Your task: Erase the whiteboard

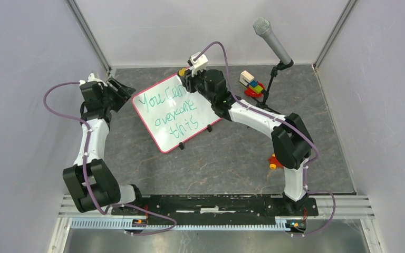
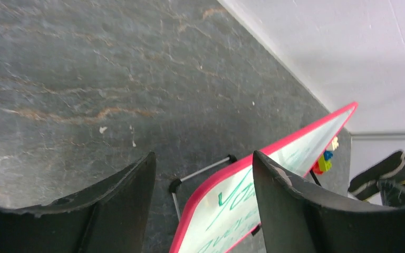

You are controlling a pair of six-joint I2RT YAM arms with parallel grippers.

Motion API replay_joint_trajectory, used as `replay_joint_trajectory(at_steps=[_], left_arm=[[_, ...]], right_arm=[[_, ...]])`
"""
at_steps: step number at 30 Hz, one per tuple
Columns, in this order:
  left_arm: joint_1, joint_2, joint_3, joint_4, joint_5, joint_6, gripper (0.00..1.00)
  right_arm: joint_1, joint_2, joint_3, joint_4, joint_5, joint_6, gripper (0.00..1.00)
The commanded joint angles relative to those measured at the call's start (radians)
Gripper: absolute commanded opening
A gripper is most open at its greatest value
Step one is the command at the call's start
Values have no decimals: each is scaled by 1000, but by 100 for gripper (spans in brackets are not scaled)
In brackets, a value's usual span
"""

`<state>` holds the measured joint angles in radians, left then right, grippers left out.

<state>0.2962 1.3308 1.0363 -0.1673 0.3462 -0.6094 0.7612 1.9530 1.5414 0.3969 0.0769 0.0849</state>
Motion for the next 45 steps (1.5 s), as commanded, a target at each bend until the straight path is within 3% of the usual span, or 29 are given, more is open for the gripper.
replay_joint_trajectory(at_steps=[1, 7, 13, 21, 34, 45], left_arm=[[3, -13, -45, 106, 86, 33, 72], [4, 7, -21, 74, 75, 53, 69], [5, 16, -29, 85, 105, 29, 53], [6, -13, -62, 107, 135, -22, 52], [4, 49, -39, 104, 174, -48, 37], [3, 47, -47, 123, 189, -52, 32]], right_arm=[[-13, 21, 75, 8, -42, -74, 16], [-17, 74, 116, -32, 14, -134, 17], [-22, 83, 101, -12, 22, -109, 17], [-25, 95, 112, -55, 48, -115, 17], [-25, 147, 138, -82, 67, -160, 16], [-2, 169, 152, -84, 40, -163, 16]])
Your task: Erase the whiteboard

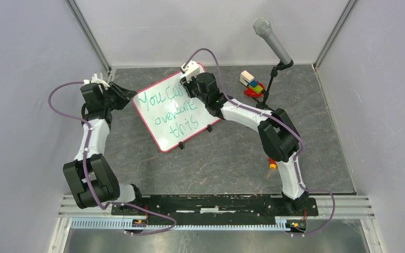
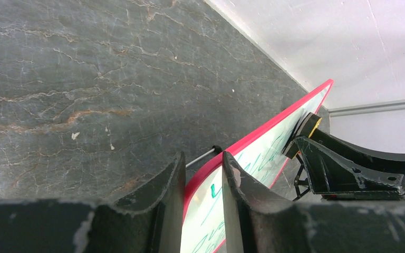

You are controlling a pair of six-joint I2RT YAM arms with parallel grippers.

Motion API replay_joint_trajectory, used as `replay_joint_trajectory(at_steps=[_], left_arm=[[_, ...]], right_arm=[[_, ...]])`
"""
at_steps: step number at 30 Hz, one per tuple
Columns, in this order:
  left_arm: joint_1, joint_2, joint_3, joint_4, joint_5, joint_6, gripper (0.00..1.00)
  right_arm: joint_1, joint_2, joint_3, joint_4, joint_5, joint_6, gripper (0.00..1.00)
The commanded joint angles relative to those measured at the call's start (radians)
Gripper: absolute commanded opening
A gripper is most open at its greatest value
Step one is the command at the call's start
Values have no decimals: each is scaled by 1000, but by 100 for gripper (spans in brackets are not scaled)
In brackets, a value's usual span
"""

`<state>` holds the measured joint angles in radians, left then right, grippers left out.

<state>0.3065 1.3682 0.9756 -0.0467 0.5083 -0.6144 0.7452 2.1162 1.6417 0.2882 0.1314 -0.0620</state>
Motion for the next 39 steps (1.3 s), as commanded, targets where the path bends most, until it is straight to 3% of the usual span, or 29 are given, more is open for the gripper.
replay_joint_trajectory(at_steps=[1, 18, 39], left_arm=[[-9, 10, 13, 3, 26, -48, 32], [-17, -7, 9, 7, 24, -48, 32], [-17, 2, 11, 8, 30, -52, 30]], right_arm=[[19, 8, 54, 24, -16, -18, 16], [254, 171, 300, -61, -2, -108, 17], [22, -12, -67, 20, 94, -12, 16]])
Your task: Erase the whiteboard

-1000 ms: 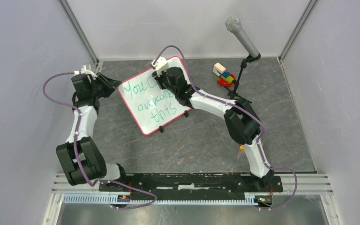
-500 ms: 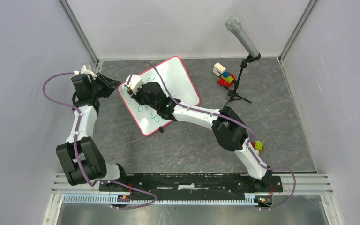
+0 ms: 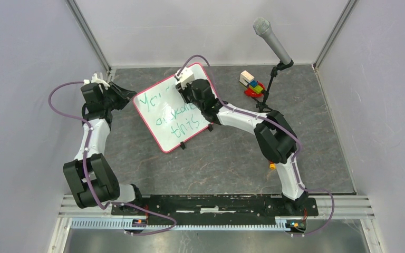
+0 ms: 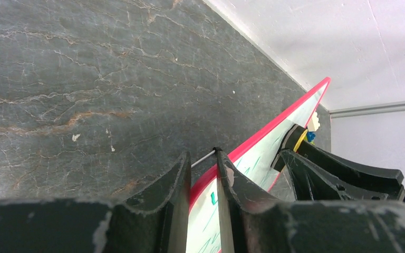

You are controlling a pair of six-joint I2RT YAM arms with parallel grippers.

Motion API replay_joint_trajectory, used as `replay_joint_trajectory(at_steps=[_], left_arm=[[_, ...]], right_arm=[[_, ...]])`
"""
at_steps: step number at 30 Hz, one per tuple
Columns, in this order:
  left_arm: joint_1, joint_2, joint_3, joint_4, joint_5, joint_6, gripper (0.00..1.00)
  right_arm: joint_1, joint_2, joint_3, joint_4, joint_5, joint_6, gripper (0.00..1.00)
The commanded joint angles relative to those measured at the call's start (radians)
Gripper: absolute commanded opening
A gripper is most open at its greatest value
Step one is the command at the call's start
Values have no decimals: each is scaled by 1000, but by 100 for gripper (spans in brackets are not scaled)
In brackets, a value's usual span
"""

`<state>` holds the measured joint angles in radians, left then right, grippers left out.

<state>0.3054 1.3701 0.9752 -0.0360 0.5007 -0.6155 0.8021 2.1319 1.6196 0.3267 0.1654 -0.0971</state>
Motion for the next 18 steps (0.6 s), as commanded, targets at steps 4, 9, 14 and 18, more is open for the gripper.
replay_joint_trajectory(at_steps=[4, 9, 14, 18], left_arm=[[-16, -2, 11, -4, 39, -52, 30], [-15, 0, 7, 10, 52, -66, 30], [-16, 0, 3, 21, 63, -76, 30], [-16, -3, 1, 24, 61, -74, 30]], right_arm=[[-65, -47, -76, -24, 64, 49, 15], [-56, -54, -79, -19, 15, 58, 15], [36, 1, 35, -65, 7, 4, 15], [126, 64, 127, -92, 7, -34, 15]])
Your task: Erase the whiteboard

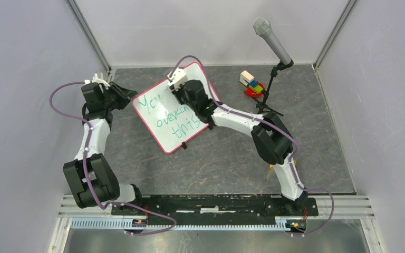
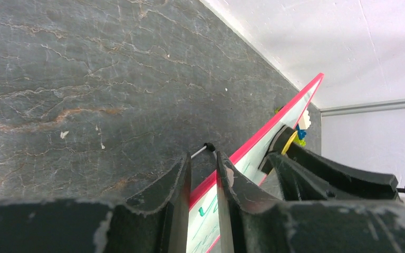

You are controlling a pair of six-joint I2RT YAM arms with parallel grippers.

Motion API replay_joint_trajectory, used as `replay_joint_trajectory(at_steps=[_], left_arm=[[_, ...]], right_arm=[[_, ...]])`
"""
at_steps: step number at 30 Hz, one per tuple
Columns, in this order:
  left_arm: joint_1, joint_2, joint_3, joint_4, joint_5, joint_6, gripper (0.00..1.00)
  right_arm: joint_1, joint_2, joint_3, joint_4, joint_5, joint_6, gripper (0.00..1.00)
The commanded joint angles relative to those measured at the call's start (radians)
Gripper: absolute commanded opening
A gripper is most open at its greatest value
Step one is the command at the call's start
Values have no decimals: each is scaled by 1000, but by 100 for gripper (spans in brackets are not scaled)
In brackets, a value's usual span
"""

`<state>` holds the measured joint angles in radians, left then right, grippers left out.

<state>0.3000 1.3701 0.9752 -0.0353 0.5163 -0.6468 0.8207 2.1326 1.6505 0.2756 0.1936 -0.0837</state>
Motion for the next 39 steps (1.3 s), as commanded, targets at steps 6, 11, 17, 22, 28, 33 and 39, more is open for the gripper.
replay_joint_trajectory(at_steps=[6, 11, 17, 22, 28, 33, 39], left_arm=[[-10, 3, 3, 25, 54, -44, 30], [-11, 17, 6, 29, 69, -48, 30], [-13, 41, 13, 31, 94, -56, 32], [-19, 46, 15, 31, 94, -54, 32], [-19, 46, 14, 31, 91, -52, 32], [-22, 41, 13, 31, 90, -52, 32], [-27, 41, 16, 31, 98, -51, 32]], right_arm=[[155, 139, 229, -88, -75, -32, 15], [146, 100, 196, -68, -28, -66, 16], [66, 67, 179, -72, -25, -62, 17], [-7, 71, 210, -136, -11, -80, 17], [-93, 84, 219, -204, -16, -54, 17], [-153, 81, 206, -231, -38, -2, 16], [-135, 52, 178, -203, -90, -1, 15]])
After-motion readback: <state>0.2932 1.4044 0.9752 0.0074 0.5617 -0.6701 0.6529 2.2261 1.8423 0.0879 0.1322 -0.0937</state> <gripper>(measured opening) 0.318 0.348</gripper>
